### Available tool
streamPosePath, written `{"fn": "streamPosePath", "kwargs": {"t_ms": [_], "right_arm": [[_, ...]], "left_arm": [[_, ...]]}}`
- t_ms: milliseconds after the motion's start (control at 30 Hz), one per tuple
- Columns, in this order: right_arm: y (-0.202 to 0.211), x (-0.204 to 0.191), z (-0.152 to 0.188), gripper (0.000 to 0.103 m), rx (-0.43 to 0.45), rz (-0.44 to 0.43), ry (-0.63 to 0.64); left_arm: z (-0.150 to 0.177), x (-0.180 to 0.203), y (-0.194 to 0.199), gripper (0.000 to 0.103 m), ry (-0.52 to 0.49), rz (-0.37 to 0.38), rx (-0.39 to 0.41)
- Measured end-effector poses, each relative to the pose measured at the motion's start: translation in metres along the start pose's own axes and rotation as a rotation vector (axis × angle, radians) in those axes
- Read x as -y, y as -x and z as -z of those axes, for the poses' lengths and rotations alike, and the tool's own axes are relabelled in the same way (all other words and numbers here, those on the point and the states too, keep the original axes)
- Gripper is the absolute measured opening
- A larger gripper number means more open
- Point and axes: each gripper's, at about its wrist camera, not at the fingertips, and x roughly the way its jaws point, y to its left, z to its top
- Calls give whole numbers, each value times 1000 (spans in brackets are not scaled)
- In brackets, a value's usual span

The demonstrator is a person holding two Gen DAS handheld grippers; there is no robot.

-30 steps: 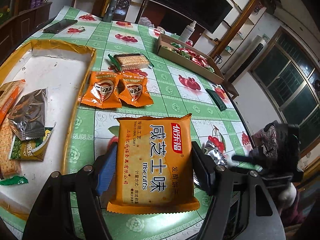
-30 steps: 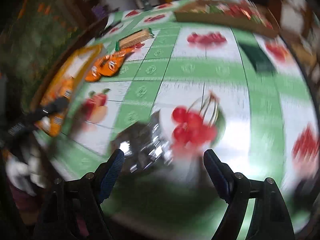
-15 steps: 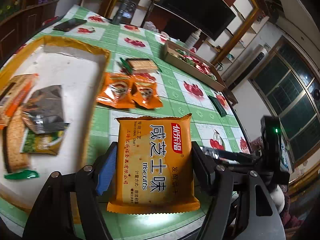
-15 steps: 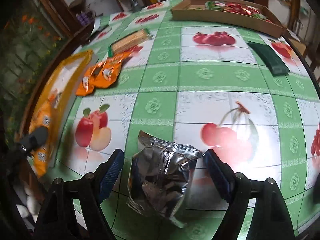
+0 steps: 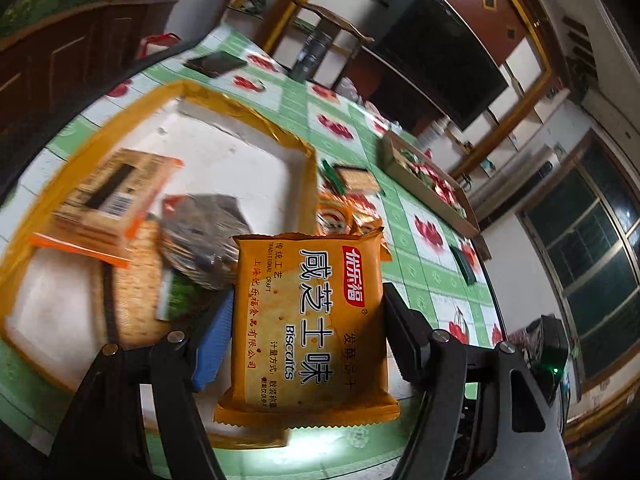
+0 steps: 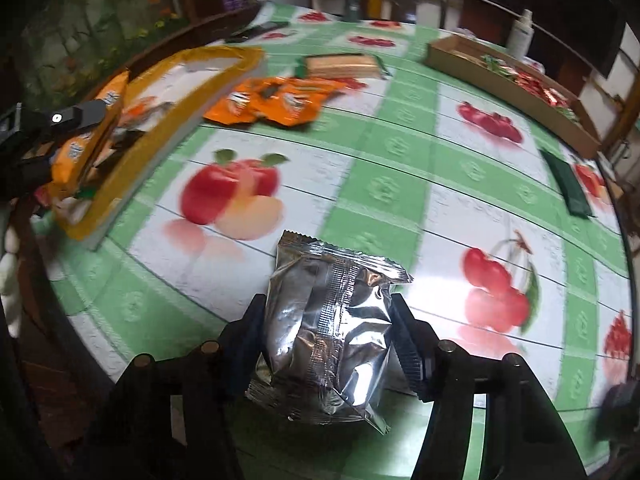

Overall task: Organize snacks
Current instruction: 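Lower both grippers over the white tray and open them to drop the snacks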

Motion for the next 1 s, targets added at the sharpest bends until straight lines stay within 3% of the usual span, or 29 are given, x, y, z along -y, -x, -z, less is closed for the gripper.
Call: {"fn": "streamPosePath", "kwargs": {"t_ms": [200, 333, 500, 600, 733, 1000], "right_arm": [[17, -9, -25, 60, 59, -111, -21], [26, -26, -74, 61, 103, -215, -14], [13, -66, -145, 60, 112, -348, 25], [-9, -91, -178, 60, 104, -351, 41], [-54, -114, -205, 60, 76, -292, 50], [-99, -126, -212, 63, 46, -257, 62]], "left_arm": [[-25, -21, 20, 69, 46, -17, 61], [-49, -26, 31, 69, 68, -27, 113], [-88, -40, 17, 69, 121, -22, 115], [-104, -54, -2, 69, 150, -44, 96], [-110, -69, -24, 69, 173, -86, 60], [-106, -67, -21, 70, 135, -87, 86]]}}
